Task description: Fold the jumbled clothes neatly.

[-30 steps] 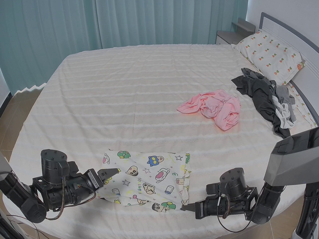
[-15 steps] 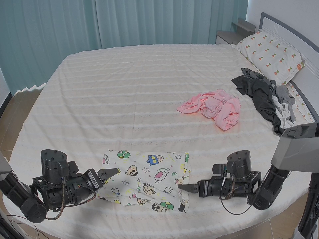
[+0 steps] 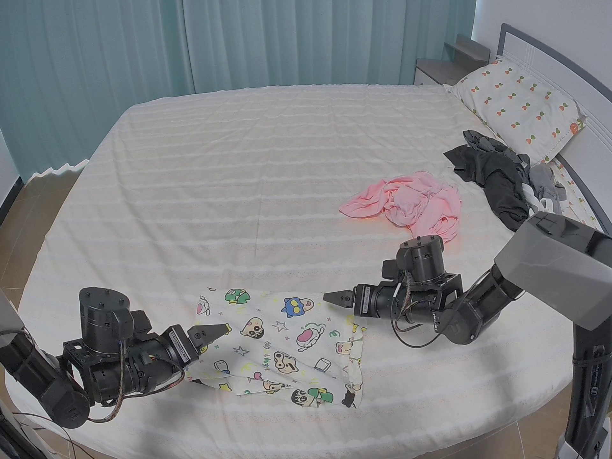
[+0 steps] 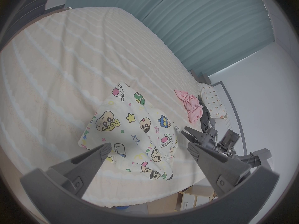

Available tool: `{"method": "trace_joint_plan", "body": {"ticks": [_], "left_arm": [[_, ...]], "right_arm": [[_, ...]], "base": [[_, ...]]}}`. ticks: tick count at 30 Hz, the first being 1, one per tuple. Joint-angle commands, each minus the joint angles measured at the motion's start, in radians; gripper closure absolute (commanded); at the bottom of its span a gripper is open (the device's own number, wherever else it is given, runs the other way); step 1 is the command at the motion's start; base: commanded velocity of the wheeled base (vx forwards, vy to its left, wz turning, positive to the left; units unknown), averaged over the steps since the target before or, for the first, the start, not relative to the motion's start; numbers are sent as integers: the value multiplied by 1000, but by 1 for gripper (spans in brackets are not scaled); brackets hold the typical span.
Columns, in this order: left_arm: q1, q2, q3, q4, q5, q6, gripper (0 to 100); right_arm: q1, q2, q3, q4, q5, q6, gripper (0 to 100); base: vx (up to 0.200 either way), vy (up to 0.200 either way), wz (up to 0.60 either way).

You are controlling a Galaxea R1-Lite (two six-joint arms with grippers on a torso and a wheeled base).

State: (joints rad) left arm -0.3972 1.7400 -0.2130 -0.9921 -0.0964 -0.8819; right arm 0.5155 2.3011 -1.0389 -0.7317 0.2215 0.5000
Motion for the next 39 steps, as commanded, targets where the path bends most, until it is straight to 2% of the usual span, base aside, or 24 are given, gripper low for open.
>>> {"method": "trace_joint_plan", "body": {"ticks": [1, 13, 14, 22, 32, 39], "left_arm": [[0, 13, 0, -2, 0, 0, 0], [1, 15, 0, -2, 0, -2, 0], [1, 15, 0, -2, 0, -2, 0], [1, 12, 0, -2, 0, -2, 0], [1, 7, 0, -2, 1, -2, 0], [1, 9, 0, -2, 1, -2, 0]], "right_arm": [[-5, 103, -72, 28, -11, -6, 0], [11, 116, -115, 29, -13, -21, 0], [11, 116, -115, 29, -13, -21, 100], [-3, 135, -136, 32, -21, -20, 100], [-17, 130, -112, -55, -90, -14, 100], [-38, 127, -84, -72, -93, -17, 100]], "base": [[0, 0, 0], [0, 0, 0], [0, 0, 0], [0, 0, 0], [0, 0, 0], [0, 0, 0]]}}
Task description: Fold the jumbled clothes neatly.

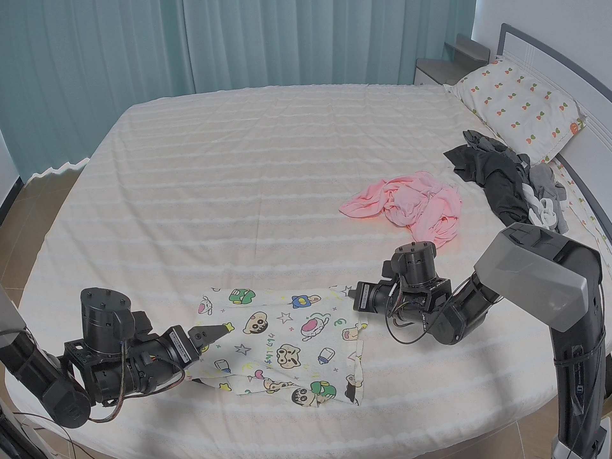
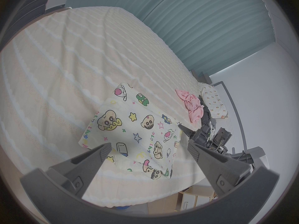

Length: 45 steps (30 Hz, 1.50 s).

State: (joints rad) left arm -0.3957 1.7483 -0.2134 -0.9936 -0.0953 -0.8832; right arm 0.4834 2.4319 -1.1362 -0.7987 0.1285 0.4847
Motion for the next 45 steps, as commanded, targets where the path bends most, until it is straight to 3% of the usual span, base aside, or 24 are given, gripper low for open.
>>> {"method": "trace_joint_plan", "body": {"ticks": [1, 7, 8, 13, 18, 25, 33, 40, 44, 45], "left_arm": [[0, 0, 0, 0, 0, 0, 0], [0, 2, 0, 0, 0, 0, 0], [0, 2, 0, 0, 0, 0, 0], [0, 2, 0, 0, 2, -2, 0], [2, -3, 5, -57, 3, -54, 0], [0, 5, 22, -91, -7, -53, 0], [-2, 5, 22, -91, -4, -49, 0], [-2, 8, 20, -91, 3, -48, 0], [-2, 11, 26, -91, -6, -42, 0], [6, 28, 28, -91, -3, -5, 0]], "right_arm": [[-8, -4, 13, -10, 0, -1, 100], [-6, -7, 21, -14, 0, -3, 100], [-5, -8, 29, -14, 2, -5, 0], [-3, -42, 49, -22, -3, 2, 0], [-14, -152, 173, -42, 3, 12, 0], [-8, -238, 351, -47, 6, 9, 0], [41, -231, 518, -192, 6, 11, 0], [52, -218, 559, -195, 17, 14, 0], [75, -225, 604, -197, 66, 14, 0], [86, -221, 613, -197, 71, 14, 0]], "base": [[0, 0, 0], [0, 0, 0], [0, 0, 0], [0, 0, 0], [0, 0, 0], [0, 0, 0], [200, 0, 0], [200, 0, 0], [0, 0, 0], [0, 0, 0]]}}
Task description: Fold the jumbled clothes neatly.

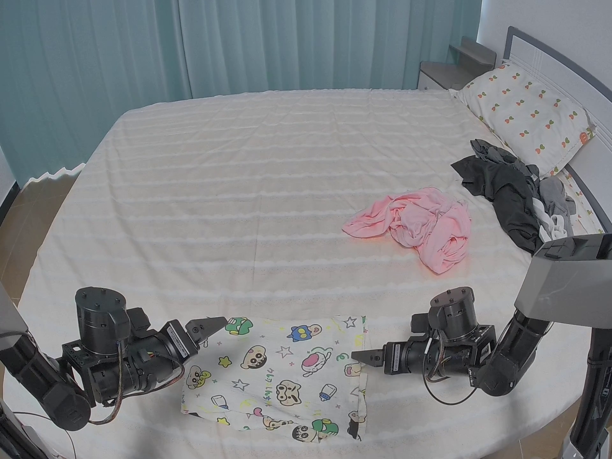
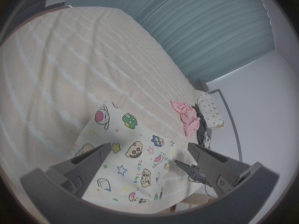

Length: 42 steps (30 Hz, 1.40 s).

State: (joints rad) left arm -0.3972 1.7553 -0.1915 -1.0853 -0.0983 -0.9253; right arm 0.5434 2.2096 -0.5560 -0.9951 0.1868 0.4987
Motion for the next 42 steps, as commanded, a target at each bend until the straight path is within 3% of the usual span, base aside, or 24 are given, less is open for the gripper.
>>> {"method": "trace_joint_plan", "body": {"ticks": [1, 2, 3, 4, 6, 10, 13, 17, 19, 22, 34, 42], "left_arm": [[9, 23, 6, 2, 0, 43, 0], [41, 36, 23, 4, 0, 134, 0], [41, 36, 23, 4, 0, 134, 0], [95, 55, 44, 13, -9, 260, 0], [141, 99, 49, 18, -29, 364, 0], [235, 205, 26, 36, -92, 502, 0], [275, 306, -34, 39, -113, 549, 0], [278, 394, -83, 36, -127, 551, 0], [276, 420, -106, 30, -207, 543, 0], [270, 421, -135, 31, -267, 513, 0], [204, 460, -175, 28, -296, 459, 0], [155, 464, -200, 19, -297, 375, 0]], "right_arm": [[27, 1, 33, 0, 13, 0, 0], [43, 5, 42, 0, 14, 7, 0], [43, 5, 42, 0, 14, 7, 0], [63, 18, 42, 0, 14, 27, 0], [78, 29, 37, 0, 13, 41, 0], [90, 53, 11, -2, 13, 47, 0], [90, 68, -24, 7, 13, 47, 0], [95, 93, -55, 12, 11, 47, 0], [99, 104, -73, 13, 13, 46, 0], [101, 122, -99, 13, 13, 46, 0], [135, 144, -151, 47, 26, 47, 0], [142, 162, -246, 105, 29, 60, 0]], "base": [[0, 0, 0], [0, 0, 0], [0, 0, 0], [0, 0, 0], [0, 0, 0], [0, 0, 0], [0, 0, 0], [0, 0, 0], [0, 0, 0], [0, 0, 0], [0, 0, 0], [0, 0, 0]]}}
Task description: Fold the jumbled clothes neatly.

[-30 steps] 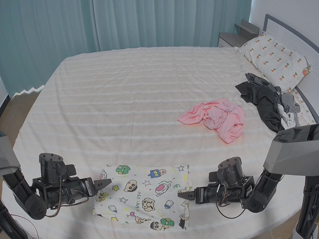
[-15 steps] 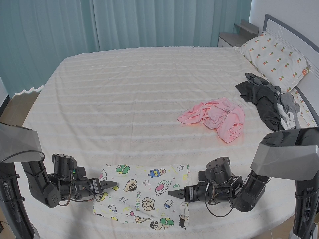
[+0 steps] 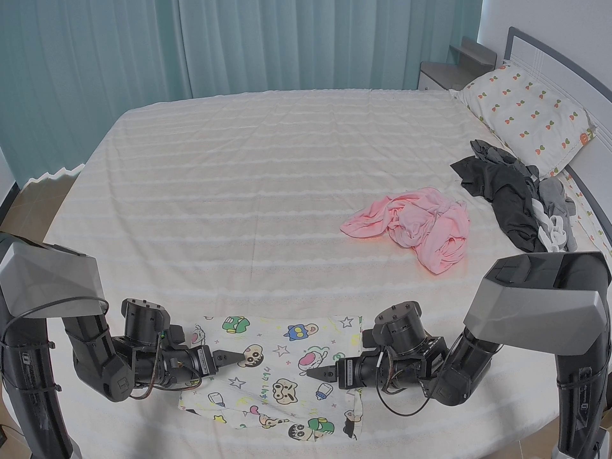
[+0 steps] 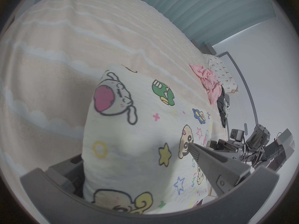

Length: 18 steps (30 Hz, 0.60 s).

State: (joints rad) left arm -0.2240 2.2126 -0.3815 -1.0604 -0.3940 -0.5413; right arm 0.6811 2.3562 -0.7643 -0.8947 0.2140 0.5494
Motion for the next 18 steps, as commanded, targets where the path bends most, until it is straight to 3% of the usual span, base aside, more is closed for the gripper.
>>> {"method": "trace_joint_plan", "body": {"ticks": [1, 2, 18], "left_arm": [[-18, 7, -10, -7, 0, -11, 0], [-21, 7, -8, -7, 0, -11, 0], [-58, -73, 49, -7, 23, -32, 0]], "right_arm": [[5, 18, -43, 7, 2, 14, 0], [8, 25, -53, 11, 2, 27, 100], [41, -52, -21, 5, 24, 116, 100]], "base": [[0, 0, 0], [0, 0, 0], [0, 0, 0]]}}
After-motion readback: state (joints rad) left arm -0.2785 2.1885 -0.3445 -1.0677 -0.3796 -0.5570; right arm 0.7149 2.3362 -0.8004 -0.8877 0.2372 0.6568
